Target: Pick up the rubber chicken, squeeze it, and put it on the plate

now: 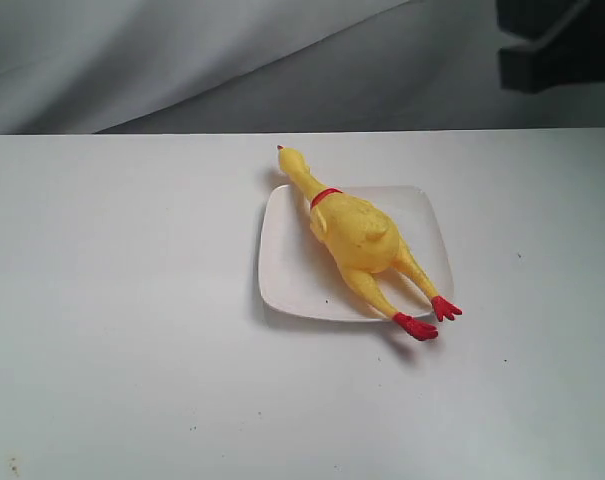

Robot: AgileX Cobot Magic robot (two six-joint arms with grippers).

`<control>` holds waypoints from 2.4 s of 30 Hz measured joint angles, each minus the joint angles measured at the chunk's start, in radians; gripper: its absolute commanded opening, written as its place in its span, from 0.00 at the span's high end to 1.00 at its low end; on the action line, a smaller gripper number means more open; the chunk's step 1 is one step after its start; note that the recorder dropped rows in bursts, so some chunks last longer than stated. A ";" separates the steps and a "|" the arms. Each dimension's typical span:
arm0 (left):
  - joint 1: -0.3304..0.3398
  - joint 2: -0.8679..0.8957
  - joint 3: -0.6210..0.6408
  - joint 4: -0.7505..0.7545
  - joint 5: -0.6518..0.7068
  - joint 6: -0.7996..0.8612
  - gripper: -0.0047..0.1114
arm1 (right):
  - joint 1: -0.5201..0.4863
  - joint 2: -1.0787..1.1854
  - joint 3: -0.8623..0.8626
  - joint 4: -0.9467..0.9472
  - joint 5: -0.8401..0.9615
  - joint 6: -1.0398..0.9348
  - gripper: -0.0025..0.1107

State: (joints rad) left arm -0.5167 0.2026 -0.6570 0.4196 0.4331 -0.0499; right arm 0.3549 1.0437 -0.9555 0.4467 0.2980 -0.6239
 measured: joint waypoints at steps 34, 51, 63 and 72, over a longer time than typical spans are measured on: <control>0.000 -0.123 -0.007 -0.060 0.240 -0.019 0.96 | 0.000 -0.916 0.251 0.139 0.025 0.007 0.98; 0.000 -0.123 -0.007 -0.060 0.240 -0.019 0.96 | -0.017 -0.927 0.253 0.133 0.011 0.036 0.98; 0.000 -0.123 -0.007 -0.060 0.243 -0.019 0.96 | -0.308 -0.952 0.524 -0.164 -0.032 0.511 0.98; 0.000 -0.123 -0.007 -0.060 0.243 -0.019 0.96 | -0.378 -1.040 0.767 -0.174 -0.104 0.546 0.98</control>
State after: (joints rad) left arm -0.5167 0.0792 -0.6643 0.3595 0.6761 -0.0693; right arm -0.0228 0.0042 -0.1887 0.2724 0.1944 -0.0780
